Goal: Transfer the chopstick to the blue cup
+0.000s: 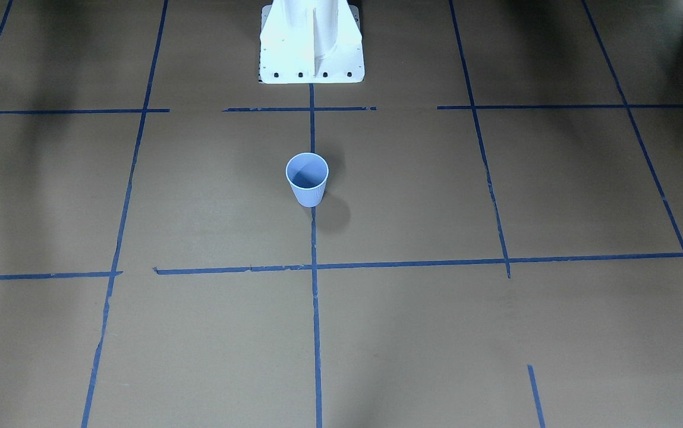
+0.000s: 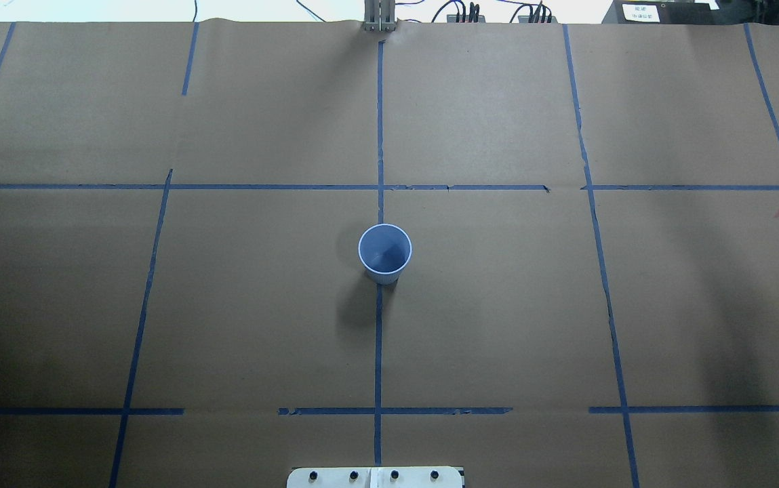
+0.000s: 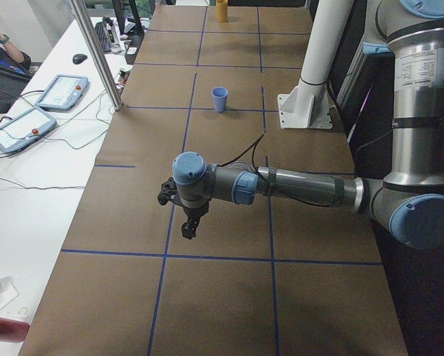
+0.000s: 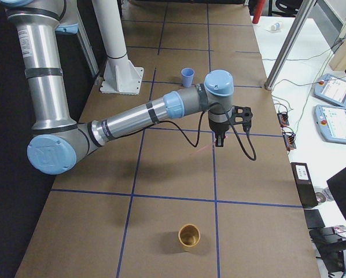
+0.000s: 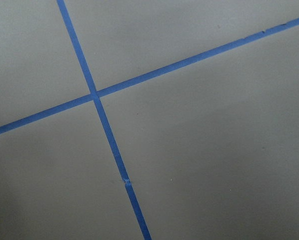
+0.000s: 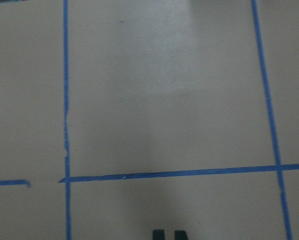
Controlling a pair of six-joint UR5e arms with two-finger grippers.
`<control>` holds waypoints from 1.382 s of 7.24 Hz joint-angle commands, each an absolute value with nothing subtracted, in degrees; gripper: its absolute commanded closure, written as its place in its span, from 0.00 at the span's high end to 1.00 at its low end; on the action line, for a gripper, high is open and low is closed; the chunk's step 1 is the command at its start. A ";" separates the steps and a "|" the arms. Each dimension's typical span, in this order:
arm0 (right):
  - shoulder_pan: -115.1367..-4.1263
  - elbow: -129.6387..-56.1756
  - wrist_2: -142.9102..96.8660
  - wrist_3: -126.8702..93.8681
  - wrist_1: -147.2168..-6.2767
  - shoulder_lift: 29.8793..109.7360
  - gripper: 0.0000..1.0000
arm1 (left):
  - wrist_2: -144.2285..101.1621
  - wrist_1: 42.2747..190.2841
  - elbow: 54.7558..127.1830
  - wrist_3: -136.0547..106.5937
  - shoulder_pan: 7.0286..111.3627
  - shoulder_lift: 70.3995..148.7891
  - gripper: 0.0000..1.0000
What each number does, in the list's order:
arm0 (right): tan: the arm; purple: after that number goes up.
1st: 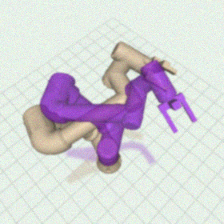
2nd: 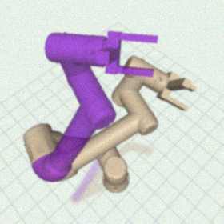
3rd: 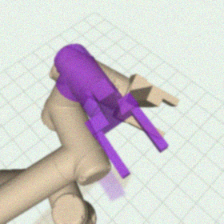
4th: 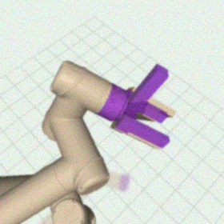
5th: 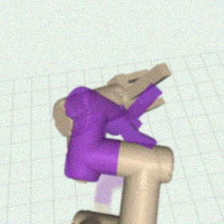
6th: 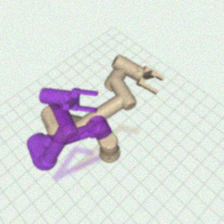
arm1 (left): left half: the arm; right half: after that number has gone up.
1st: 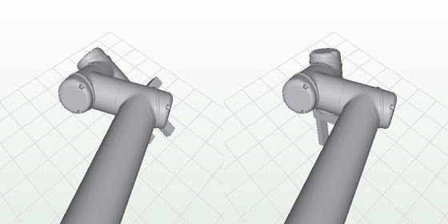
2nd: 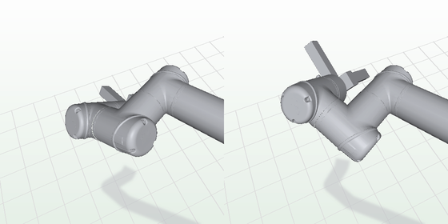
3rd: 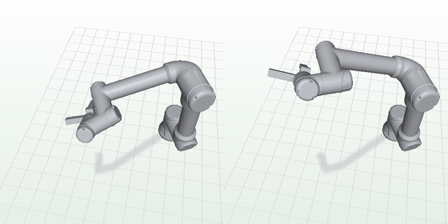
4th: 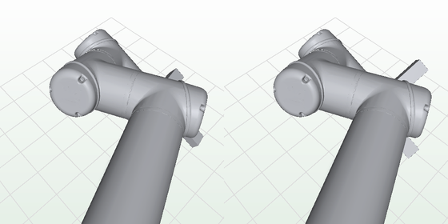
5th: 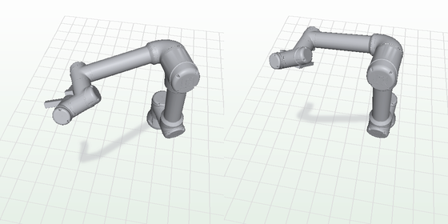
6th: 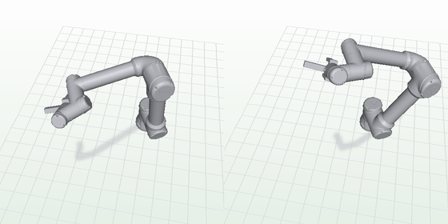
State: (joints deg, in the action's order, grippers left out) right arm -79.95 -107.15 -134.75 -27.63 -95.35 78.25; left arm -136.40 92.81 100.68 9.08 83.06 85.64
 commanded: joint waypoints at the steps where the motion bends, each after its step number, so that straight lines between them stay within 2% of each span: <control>1: -68.96 -109.59 -134.21 -42.62 -95.36 71.93 0.00 | -136.49 92.81 100.64 8.96 83.06 85.87 1.00; 5: -51.36 -107.50 -121.06 -73.06 -96.85 54.27 0.00 | -136.58 92.81 100.72 8.88 82.97 85.96 1.00; 7: -47.48 -100.32 -117.18 -80.48 -100.44 43.03 0.00 | -136.58 92.81 100.81 8.88 82.97 85.96 1.00; 10: -43.17 -97.91 -112.78 -82.53 -100.55 40.78 0.00 | -136.58 92.81 100.72 8.79 82.88 86.57 1.00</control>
